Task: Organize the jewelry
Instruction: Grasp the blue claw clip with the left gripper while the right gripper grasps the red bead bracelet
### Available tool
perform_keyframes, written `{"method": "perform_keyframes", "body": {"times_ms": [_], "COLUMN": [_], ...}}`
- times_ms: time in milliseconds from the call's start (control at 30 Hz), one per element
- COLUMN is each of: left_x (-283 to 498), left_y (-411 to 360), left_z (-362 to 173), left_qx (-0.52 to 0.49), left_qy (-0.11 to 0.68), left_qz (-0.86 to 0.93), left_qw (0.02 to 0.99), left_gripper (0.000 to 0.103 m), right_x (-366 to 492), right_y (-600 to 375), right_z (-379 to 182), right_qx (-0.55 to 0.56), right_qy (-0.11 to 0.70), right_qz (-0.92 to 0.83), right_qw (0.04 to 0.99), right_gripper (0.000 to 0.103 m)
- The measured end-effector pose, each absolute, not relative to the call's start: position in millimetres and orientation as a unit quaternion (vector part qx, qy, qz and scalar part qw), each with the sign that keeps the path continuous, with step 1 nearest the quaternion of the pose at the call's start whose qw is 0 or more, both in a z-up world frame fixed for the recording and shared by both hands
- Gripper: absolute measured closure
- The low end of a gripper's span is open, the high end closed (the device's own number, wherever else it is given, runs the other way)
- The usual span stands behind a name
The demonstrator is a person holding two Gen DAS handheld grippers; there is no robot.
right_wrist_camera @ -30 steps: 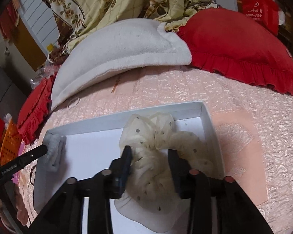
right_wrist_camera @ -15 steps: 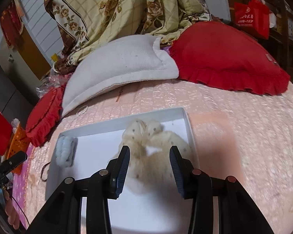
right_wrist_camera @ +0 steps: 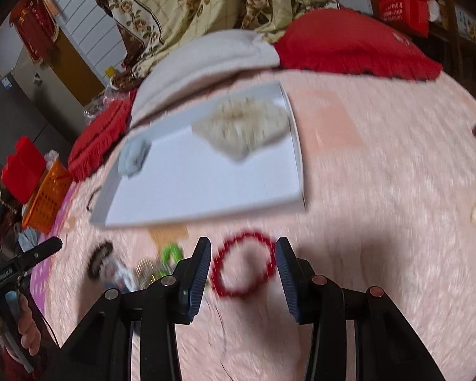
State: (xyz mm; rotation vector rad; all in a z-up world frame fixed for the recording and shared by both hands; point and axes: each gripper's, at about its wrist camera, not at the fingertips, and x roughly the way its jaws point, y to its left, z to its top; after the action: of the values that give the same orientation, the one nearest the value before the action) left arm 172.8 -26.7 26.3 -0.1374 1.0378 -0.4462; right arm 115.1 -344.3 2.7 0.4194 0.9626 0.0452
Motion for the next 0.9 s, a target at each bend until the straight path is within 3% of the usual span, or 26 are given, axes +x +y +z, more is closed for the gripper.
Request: {"method": "perform_keyframes", "body": {"times_ms": [800,867,900], "left_x": [145.6,144.4,143.6], "left_y": [-72.4,-73.1,-74.0], "left_z": [-29.5,-29.3,-29.3], "left_qx": [-0.04,-0.045,-0.045], "left_qy": [0.527,0.526,0.525], "left_qz": [-0.246,-0.247,-0.249], "left_qw": [0.813,0.812,0.812], "left_gripper": [0.048,0.05,0.06], "right_x": [121.1,121.5,121.7], "right_y": [-331.3,-331.0,-330.8], "right_z": [-24.7,-24.7,-24.8], "right_qx": [0.163,0.163,0.162], "right_qy": [0.436,0.434,0.434], "right_qz": [-0.015,-0.016,-0.017], "right_qw": [0.885,0.886,0.886], "right_gripper": [0.063,0.063,0.065]}}
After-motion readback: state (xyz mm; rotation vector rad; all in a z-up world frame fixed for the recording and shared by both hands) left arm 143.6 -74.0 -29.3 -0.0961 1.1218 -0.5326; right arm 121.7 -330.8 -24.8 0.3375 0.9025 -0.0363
